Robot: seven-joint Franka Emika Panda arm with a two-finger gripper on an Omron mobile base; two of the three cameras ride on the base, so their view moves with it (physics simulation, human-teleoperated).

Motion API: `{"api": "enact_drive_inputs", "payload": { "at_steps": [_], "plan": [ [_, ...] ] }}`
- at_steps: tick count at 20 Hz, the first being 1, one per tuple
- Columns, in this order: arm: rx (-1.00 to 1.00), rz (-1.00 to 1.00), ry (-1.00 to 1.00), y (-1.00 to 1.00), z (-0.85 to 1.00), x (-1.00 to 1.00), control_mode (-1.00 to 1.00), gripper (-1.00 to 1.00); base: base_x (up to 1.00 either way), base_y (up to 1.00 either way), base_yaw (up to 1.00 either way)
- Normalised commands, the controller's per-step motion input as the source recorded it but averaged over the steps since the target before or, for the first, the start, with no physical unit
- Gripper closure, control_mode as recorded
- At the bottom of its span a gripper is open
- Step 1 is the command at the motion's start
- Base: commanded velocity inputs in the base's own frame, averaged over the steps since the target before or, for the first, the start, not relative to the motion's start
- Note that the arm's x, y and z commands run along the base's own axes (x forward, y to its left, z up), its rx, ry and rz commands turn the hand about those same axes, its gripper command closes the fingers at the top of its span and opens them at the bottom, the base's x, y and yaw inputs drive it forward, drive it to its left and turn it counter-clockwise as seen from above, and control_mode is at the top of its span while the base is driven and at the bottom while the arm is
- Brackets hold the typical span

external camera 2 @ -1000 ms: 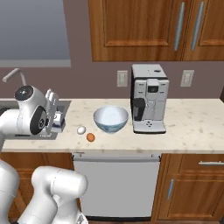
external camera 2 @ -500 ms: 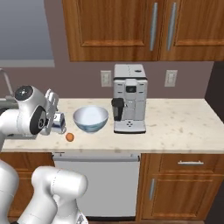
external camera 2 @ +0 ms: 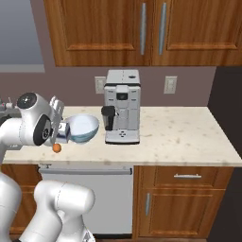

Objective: Gather the eggs and milk located in the vicinity of the sink area and place them right next to the bowl.

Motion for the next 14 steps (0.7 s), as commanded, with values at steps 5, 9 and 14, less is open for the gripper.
{"api": "enact_drive_inputs", "payload": {
  "at_steps": [5, 9, 14],
  "plan": [
    [0.0, 0.0, 0.0, 0.0, 0.0, 0.0, 1.0, 1.0, 0.09, -0.26, 0.0],
    [0.0, 0.0, 0.0, 0.0, 0.0, 0.0, 1.0, 1.0, 0.06, -0.32, 0.0],
    [0.02, 0.0, 0.0, -0.08, 0.0, 0.0, -1.0, 1.0, 0.01, -0.31, 0.01]
  ]
}}
